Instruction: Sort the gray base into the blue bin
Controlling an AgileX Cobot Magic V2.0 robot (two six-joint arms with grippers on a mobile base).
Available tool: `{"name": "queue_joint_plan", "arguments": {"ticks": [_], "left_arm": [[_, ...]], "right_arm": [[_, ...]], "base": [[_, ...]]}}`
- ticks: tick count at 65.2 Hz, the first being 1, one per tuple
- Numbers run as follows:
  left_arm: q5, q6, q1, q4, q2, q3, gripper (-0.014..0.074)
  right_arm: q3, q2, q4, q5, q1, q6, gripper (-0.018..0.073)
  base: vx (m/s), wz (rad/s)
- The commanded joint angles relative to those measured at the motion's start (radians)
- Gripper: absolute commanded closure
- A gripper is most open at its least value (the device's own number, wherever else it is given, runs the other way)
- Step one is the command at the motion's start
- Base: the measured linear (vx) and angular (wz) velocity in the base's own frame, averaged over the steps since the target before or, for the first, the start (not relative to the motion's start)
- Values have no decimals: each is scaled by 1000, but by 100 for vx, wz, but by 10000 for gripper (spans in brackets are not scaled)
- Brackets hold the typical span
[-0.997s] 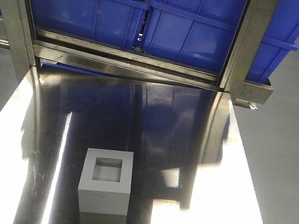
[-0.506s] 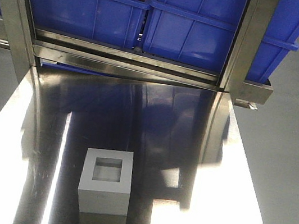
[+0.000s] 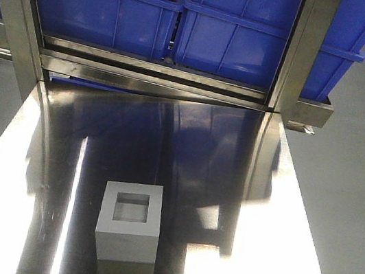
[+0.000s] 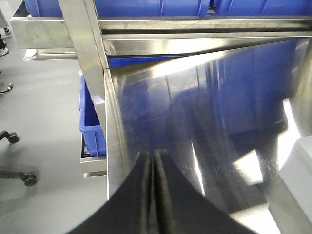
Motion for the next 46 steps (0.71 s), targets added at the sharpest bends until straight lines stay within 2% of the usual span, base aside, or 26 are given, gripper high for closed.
{"name": "queue_joint_plan", "arguments": {"ticks": [1,16,23,40,46], "left_arm": [[-67,-3,-6,-10,6,-33,601],[-62,-8,-6,-10,6,-33,541],[-62,-8,-6,-10,6,-33,470],[-61,-8,-6,-9,6,-33,225],[-62,-8,-6,-9,6,-33,173]], "right_arm": [[14,-13,-6,-74,-5,-5,568],[14,-13,-6,-74,-5,-5,568],[14,-13,-6,-74,-5,-5,568],[14,-13,-6,-74,-5,-5,568],[14,-13,-6,-74,-5,-5,568]], "base": [[0,0],[0,0],[0,0],[0,0],[0,0]]}}
